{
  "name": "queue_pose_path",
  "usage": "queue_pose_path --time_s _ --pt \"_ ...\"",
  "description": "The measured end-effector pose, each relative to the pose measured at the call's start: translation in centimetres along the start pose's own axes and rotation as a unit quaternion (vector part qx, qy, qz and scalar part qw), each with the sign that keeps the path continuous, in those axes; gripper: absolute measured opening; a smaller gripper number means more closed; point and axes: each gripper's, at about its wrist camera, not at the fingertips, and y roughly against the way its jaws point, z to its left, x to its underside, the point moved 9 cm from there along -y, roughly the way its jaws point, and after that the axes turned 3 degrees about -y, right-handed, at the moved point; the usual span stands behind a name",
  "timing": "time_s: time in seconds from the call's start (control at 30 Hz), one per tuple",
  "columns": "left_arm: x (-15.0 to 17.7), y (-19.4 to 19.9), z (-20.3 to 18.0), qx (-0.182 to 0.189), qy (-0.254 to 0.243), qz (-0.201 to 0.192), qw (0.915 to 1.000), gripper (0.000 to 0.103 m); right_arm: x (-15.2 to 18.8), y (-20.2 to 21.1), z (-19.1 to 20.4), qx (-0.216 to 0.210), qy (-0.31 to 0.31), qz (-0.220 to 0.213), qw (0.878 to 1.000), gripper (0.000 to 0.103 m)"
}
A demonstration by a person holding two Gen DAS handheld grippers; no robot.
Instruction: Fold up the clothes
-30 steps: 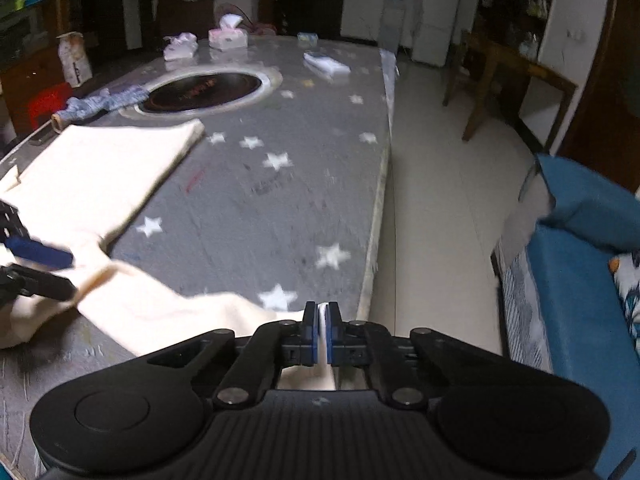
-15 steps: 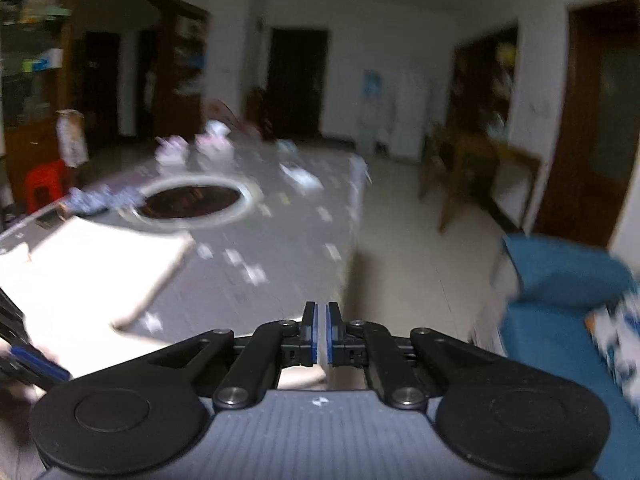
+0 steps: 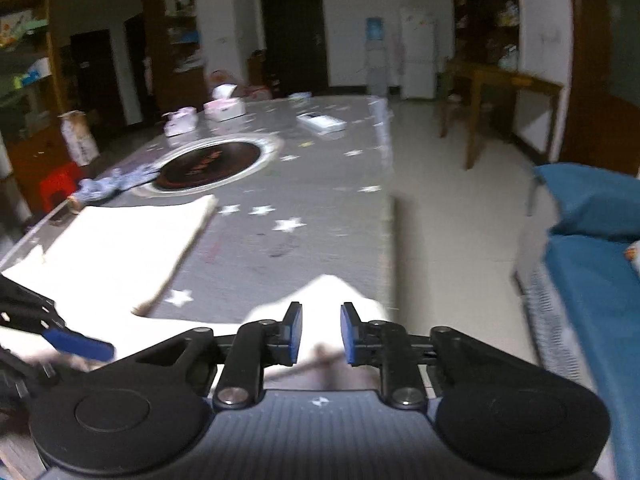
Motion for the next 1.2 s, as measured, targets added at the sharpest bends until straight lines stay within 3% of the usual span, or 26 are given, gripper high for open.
queue_pose_path --time_s 0.13,0.23,0.3,0.47,0.73,0.87,1.0,1.2 --pt "0.2 -0.8 -0.2 0.008 0.005 0.008 0.9999 0.032 -0.5 -2.7 2.9 -0.016 0.03 0.011 0.999 0.024" --pt "0.6 -0.9 -0.7 0.019 0.001 0.009 0.9998 0.032 -0.5 -4.2 4.5 -0.013 0.06 0.019 0.998 0.034" --pt "0.8 -0.9 -0.8 0.023 0.0 0.009 0.9997 0.032 -0.1 -5.0 5.0 0.014 0.088 0.032 0.996 0.039" --pt "1.2 -0.8 -1.0 0.035 0.004 0.009 0.9994 0.037 1.4 -3.7 3.9 0.08 0.129 0.044 0.987 0.041" --pt "1.5 -0.3 -2.1 0.054 -0.006 0.007 0.9985 0.041 4.8 -0.1 -0.3 0.15 0.089 0.064 0.983 0.043" --pt "1.6 0.4 -2.4 0.062 -0.011 0.004 0.998 0.042 5.1 1.3 -2.2 0.184 0.063 0.049 0.98 0.043" --pt "1.9 2.0 -1.5 0.051 -0.002 -0.006 0.9987 0.042 4.0 2.3 -2.8 0.172 0.041 0.02 0.984 0.043" --pt "3.6 4.9 0.5 0.026 0.02 -0.01 0.9994 0.043 4.0 -0.4 -1.2 0.096 0.039 0.039 0.994 0.043"
